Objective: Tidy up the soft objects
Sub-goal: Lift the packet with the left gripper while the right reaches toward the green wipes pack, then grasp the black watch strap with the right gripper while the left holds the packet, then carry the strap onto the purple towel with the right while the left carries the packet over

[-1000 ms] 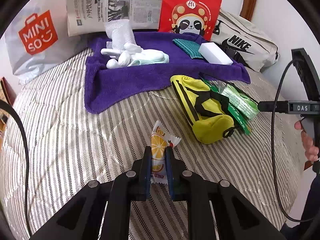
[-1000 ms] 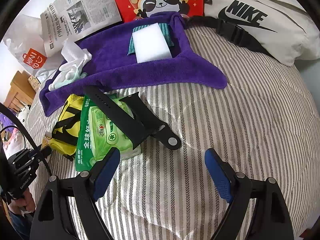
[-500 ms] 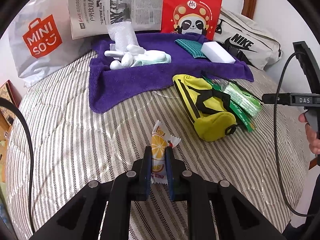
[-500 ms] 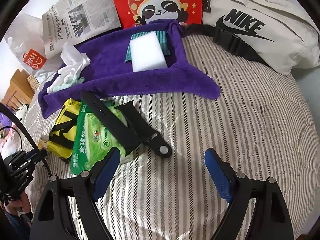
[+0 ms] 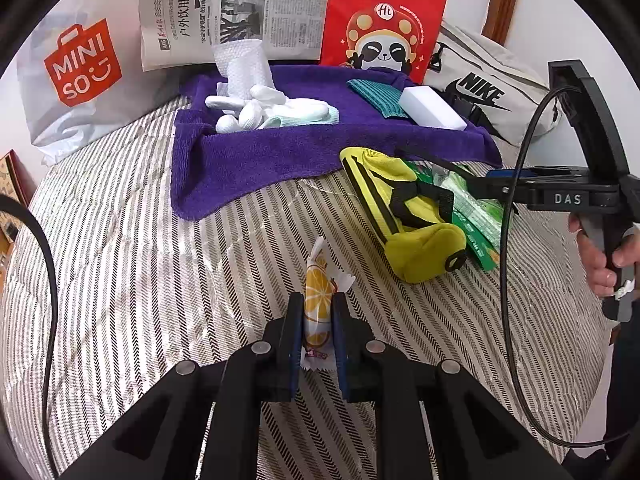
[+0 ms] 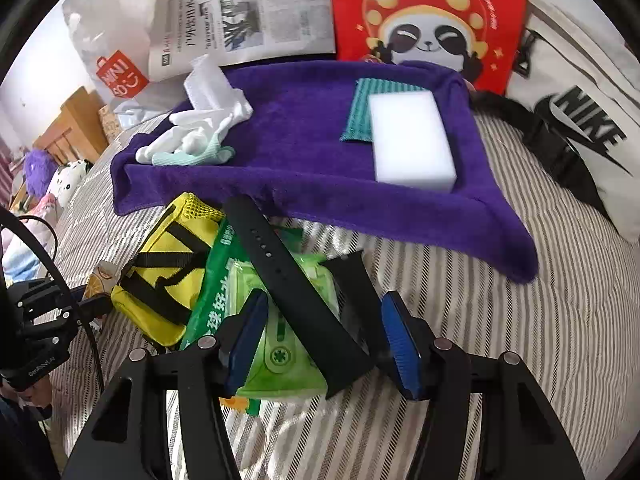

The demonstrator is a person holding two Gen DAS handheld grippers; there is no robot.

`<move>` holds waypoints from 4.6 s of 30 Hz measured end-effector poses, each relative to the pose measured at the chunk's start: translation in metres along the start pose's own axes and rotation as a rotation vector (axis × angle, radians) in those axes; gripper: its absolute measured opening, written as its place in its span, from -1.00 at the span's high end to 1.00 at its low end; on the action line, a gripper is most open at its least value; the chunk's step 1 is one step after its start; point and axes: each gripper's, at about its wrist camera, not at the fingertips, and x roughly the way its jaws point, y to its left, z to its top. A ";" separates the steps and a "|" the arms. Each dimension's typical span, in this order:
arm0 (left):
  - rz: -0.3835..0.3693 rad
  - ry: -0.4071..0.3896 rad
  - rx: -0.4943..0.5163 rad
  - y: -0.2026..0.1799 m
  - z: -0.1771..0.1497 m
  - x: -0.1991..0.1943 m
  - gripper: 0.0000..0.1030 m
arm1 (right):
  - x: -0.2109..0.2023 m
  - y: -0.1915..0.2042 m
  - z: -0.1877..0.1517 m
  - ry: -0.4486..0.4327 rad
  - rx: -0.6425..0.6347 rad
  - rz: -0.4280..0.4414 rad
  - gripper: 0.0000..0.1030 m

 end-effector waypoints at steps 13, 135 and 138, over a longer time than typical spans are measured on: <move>0.005 -0.002 0.012 -0.003 0.000 0.000 0.68 | -0.015 0.008 0.004 0.019 -0.047 0.047 0.80; -0.058 -0.065 -0.040 0.022 0.108 -0.025 0.73 | -0.043 -0.001 0.109 -0.051 -0.004 0.014 0.61; -0.041 -0.066 -0.038 0.027 0.121 -0.019 0.73 | -0.030 0.002 0.128 -0.051 -0.019 0.022 0.61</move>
